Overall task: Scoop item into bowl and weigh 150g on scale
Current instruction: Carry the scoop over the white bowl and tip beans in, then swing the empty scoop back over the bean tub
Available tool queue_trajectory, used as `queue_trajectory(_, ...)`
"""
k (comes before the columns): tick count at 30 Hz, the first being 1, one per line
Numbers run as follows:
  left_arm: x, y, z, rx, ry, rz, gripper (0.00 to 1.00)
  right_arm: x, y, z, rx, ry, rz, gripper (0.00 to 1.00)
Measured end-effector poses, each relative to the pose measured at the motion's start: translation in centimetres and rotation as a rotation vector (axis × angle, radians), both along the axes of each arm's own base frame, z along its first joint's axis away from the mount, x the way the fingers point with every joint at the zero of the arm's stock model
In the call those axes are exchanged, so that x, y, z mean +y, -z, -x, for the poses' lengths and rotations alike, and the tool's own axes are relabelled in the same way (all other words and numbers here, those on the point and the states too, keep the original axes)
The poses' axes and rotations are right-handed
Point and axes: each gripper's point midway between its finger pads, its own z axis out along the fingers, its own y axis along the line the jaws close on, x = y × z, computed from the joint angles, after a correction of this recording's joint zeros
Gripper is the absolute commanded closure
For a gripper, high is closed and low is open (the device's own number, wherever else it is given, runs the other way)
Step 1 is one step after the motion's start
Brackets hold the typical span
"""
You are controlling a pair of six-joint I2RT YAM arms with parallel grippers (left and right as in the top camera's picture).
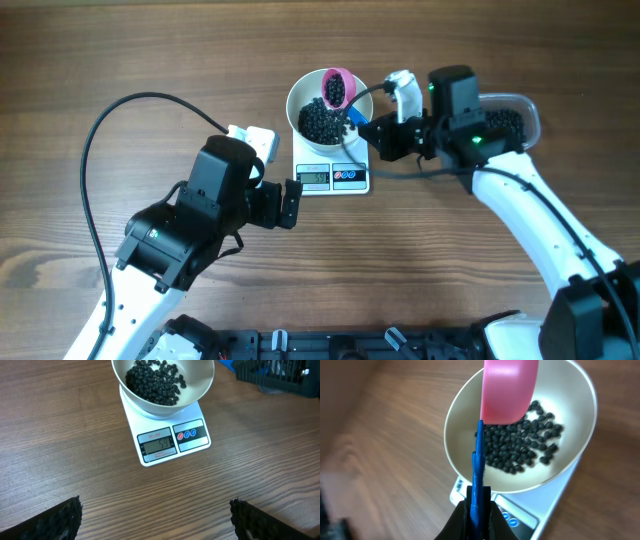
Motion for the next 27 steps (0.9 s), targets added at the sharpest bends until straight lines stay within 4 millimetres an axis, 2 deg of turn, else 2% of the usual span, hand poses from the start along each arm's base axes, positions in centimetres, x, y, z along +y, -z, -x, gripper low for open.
queue_trajectory(3,0.0,0.0,0.0,0.000,0.000,0.000,0.00,0.1,-0.5,-0.2,-0.108,-0.001,0.115,0.96)
queue_trajectory(9,0.0,0.0,0.0,0.000,0.000,0.000,0.00,-1.4,-2.0,-0.9,-0.284,-0.030,0.267,0.96)
queue_trajectory(16,0.0,0.0,0.0,0.000,0.001,0.000,0.00,-1.9,-1.7,-0.8,-0.457,-0.233,0.448,0.96)
queue_trajectory(20,0.0,0.0,0.0,0.000,0.000,0.000,0.00,-2.7,-1.6,-1.3,-0.516,-0.273,0.548,0.96)
queue_trajectory(23,0.0,0.0,0.0,0.000,0.001,0.000,0.00,-2.1,-1.6,-1.1,-0.523,-0.283,0.551,0.96)
queue_trajectory(27,0.0,0.0,0.0,0.000,0.000,0.000,0.00,-2.2,-1.9,-1.5,-0.410,-0.111,0.430,0.96)
